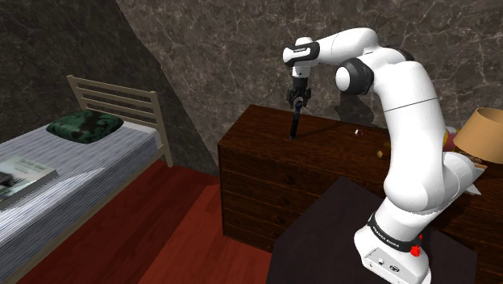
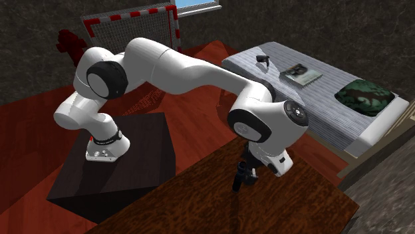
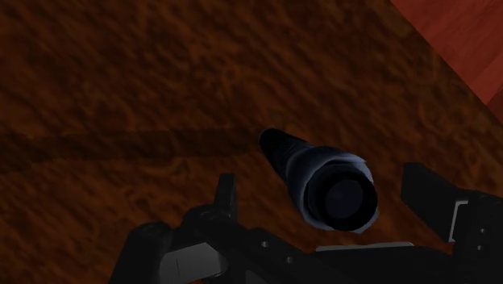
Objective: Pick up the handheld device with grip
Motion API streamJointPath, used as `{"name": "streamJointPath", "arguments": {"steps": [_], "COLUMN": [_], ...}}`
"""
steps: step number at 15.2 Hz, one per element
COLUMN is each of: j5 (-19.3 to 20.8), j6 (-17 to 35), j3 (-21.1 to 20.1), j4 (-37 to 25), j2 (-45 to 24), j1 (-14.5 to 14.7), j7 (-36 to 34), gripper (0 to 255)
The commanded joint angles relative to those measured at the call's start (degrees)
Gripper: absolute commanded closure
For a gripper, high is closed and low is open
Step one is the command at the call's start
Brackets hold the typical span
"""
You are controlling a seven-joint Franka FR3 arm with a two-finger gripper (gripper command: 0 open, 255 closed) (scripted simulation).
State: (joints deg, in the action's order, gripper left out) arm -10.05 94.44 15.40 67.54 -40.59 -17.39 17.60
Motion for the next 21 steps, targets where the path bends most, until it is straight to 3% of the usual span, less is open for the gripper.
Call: {"name": "streamJointPath", "arguments": {"steps": [1, 2, 11, 21], "j5": [-0.1, 0.0, -0.1, 0.2], "j6": [0.4, 0.6, 0.4, -6.9], "j3": [-0.1, 0.0, -0.1, 0.1], "j4": [0.1, 0.4, 0.1, -6.8], "j2": [-0.3, -0.1, -0.3, 0.3], "j1": [0.0, 0.1, 0.0, -0.6], "j7": [-0.1, 0.0, -0.1, -0.5], "gripper": [0, 255, 255, 255]}}
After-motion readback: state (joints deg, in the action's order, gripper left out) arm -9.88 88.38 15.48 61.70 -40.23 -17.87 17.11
